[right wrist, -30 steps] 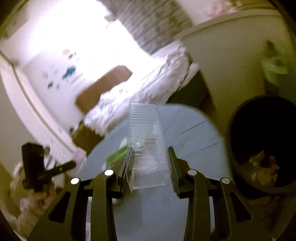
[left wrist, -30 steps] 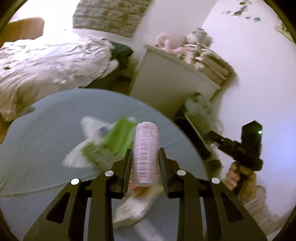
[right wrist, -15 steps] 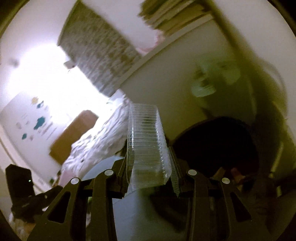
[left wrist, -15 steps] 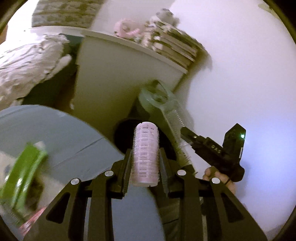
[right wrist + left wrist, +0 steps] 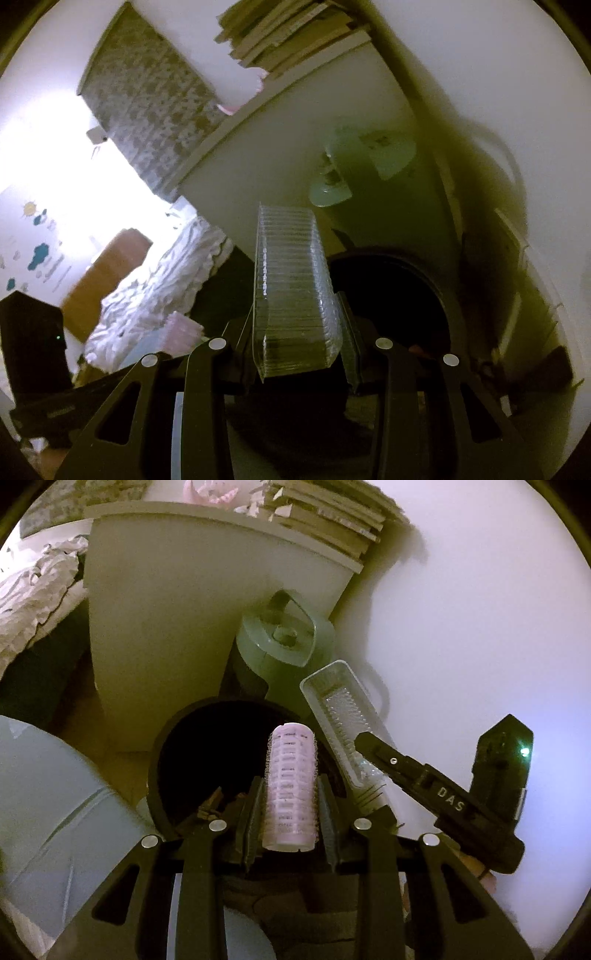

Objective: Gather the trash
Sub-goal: 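Carry the tray and pink roll over the black bin and open both grippers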

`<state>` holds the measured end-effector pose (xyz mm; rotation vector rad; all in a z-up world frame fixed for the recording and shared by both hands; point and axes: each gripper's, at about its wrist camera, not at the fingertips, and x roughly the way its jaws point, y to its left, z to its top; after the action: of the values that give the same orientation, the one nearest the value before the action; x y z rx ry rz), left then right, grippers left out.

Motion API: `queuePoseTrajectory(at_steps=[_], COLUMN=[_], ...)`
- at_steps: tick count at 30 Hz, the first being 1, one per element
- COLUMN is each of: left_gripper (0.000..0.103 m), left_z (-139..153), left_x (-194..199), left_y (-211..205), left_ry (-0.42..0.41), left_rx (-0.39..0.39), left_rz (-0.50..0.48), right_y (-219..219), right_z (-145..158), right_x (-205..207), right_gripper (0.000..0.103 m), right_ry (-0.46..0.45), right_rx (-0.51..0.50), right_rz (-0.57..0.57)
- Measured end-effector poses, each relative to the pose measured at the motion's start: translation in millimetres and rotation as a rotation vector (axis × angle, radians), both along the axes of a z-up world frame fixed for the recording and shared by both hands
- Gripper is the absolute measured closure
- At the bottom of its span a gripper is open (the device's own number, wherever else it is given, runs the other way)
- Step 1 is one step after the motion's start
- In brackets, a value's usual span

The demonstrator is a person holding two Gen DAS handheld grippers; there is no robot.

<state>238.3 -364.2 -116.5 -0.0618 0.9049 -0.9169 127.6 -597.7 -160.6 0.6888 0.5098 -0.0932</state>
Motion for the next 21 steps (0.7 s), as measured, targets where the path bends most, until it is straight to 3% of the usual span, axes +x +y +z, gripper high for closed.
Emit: queuePoseTrajectory(at_steps=[6,7,8,9,10,13,21], left_gripper=[0.069,0.064,0.046,0.032,0.03,0.029,0.028], left_z=[-4.9,-5.1,-4.7,-3.6,-1.6,2.4,26.2], left_x=[7.7,7.5,7.3,6.8,5.2,1.0,-30.3], left_y=[-12.2,-13.2,-13.7,-13.2,-9.8,-1.9,49.2], left_ry=[0.007,0.002,-0.005,-0.011,-0.018,-0.02,-0.03], left_rx=[0.022,0.038,0.05,0.051,0.04,0.036,-0.008], left_rz=[0.003,0.004,0.012,0.023,0.031,0.038,0.095], right_y=[-1.7,-1.1,-1.2,-1.5,-1.6,-3.2,7.2], right_z=[-3.2,-3.0,-3.9,-4.8,-4.7,-4.2,-7.2], right_x=[-1.5,-1.5,0.0,0.3,-1.2,-5.5,-2.2], right_gripper=[0.064,0.062,0.057,0.045,0.035,0.03,0.03], right_ry=[0.022,0.03,0.04,0.043,0.04,0.02,0.041], right_rx=[0.009,0.01,0.014,0.022,0.027,0.034,0.026], right_rz=[-0.018,-0.021,-0.02,-0.024,-0.036,-0.054,-0.026])
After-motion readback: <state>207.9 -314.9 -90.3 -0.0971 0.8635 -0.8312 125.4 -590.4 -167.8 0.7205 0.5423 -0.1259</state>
